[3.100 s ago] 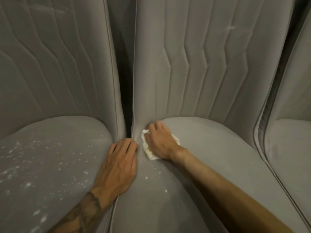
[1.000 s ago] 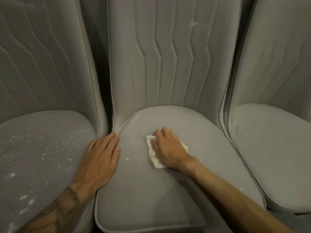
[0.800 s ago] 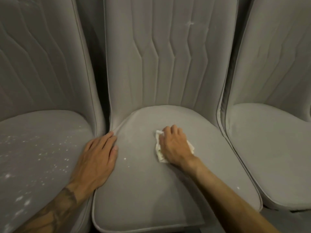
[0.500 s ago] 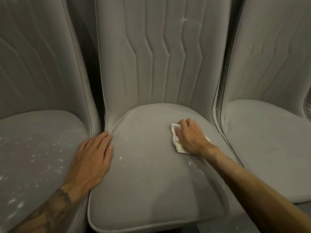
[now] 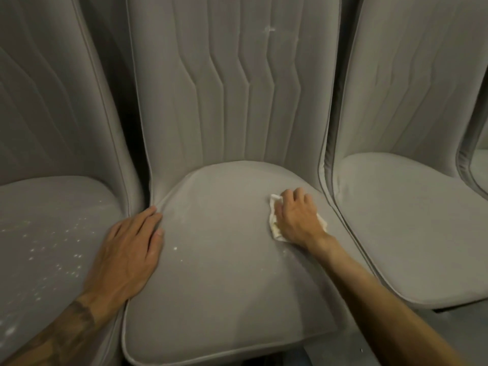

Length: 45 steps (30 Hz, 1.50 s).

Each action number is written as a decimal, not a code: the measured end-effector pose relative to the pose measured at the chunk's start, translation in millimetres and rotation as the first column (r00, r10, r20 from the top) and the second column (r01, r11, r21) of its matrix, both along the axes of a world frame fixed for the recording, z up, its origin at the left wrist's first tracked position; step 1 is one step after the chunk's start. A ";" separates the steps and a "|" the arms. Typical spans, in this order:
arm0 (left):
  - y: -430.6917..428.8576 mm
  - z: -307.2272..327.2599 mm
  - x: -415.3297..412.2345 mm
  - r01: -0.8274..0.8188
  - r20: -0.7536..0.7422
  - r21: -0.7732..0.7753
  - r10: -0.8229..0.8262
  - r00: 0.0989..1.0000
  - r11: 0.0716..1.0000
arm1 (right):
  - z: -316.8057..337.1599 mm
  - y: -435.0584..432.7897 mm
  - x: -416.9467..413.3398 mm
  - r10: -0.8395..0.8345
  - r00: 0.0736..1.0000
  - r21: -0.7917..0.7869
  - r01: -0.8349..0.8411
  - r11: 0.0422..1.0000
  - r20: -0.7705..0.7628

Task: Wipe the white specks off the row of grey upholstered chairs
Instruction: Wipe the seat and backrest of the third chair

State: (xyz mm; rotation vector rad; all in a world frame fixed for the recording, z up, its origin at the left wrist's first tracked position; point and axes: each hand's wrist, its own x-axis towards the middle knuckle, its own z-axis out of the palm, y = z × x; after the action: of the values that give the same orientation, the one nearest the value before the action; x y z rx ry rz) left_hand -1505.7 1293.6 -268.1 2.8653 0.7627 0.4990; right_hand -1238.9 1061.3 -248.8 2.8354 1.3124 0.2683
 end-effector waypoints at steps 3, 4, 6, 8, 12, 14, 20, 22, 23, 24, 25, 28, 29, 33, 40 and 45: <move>0.6 -0.3 -1.2 0.008 0.004 0.014 -0.008 1.000 1.000 | -13.3 -1.8 -41.9 0.226 0.970 0.059 -0.222 0.973 -0.087; 1.4 -0.4 -1.4 0.012 0.005 0.020 -0.012 1.000 1.000 | -11.4 -8.6 -38.0 0.260 0.960 0.056 -0.255 0.965 -0.105; 2.0 -1.8 -1.9 0.015 0.007 0.031 -0.015 1.000 0.999 | -5.6 -28.0 -11.0 0.211 0.972 0.087 -0.203 0.975 -0.105; 2.5 -2.8 -1.5 0.019 0.021 0.049 -0.020 1.000 0.999 | 3.7 -44.6 17.7 0.054 0.992 0.059 -0.047 0.997 -0.115; 2.0 -2.6 -0.7 0.018 0.017 0.043 -0.018 1.000 0.999 | 3.2 -32.8 0.9 -0.082 0.993 0.025 0.084 0.996 -0.084; 1.9 -1.5 -1.1 0.019 0.015 0.038 -0.020 1.000 0.999 | -2.7 -20.8 -29.2 -0.016 0.997 0.010 0.017 1.000 -0.071; -1.9 2.8 -0.9 0.022 0.022 0.021 -0.023 1.000 1.000 | -0.5 -52.4 7.7 -0.054 0.986 0.042 0.061 0.997 -0.160; -2.3 3.9 -0.8 0.014 0.019 0.014 -0.015 1.000 1.000 | 1.2 -49.0 6.7 -0.196 0.977 -0.009 0.196 0.981 -0.086; -3.1 4.6 -0.4 0.012 0.021 0.010 -0.012 1.000 1.000 | 1.4 -41.6 -4.5 -0.179 0.982 -0.033 0.177 0.984 -0.055; -3.7 5.2 -0.2 0.010 0.022 0.010 -0.011 1.000 1.000 | -1.9 -34.3 -18.9 -0.114 0.993 -0.033 0.112 0.993 -0.034; -4.0 4.9 -0.4 0.009 0.023 0.013 -0.010 1.000 1.000 | -4.3 -29.4 -35.7 -0.038 0.998 -0.039 0.036 0.999 -0.043; -1.7 2.4 -0.2 0.023 0.032 0.028 -0.024 0.999 0.999 | -8.0 -39.6 -50.0 0.176 0.983 -0.078 -0.180 0.981 -0.060; -1.0 1.4 -0.6 0.025 0.033 0.032 -0.026 0.999 0.999 | -3.2 -47.7 -39.1 0.150 0.984 -0.051 -0.155 0.987 -0.095; 2.5 -4.1 -0.7 0.032 0.036 0.056 -0.034 0.999 0.998 | 3.0 -66.1 -8.2 -0.160 0.981 -0.005 0.160 0.987 -0.111; 6.1 -8.7 -0.8 0.036 0.039 0.064 -0.039 0.999 0.997 | -0.4 -47.2 -72.6 0.150 0.982 -0.064 -0.158 0.985 -0.119; 6.1 -8.3 -0.3 0.041 0.038 0.065 -0.043 0.998 0.997 | 4.8 -77.4 -22.4 -0.143 0.987 -0.061 0.139 0.988 -0.072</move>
State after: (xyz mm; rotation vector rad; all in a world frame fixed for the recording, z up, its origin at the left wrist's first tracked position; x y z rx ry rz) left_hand -1506.1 1299.7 -276.4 2.9146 0.6910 0.5830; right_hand -1261.3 983.9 -244.0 2.8998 1.1039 0.1213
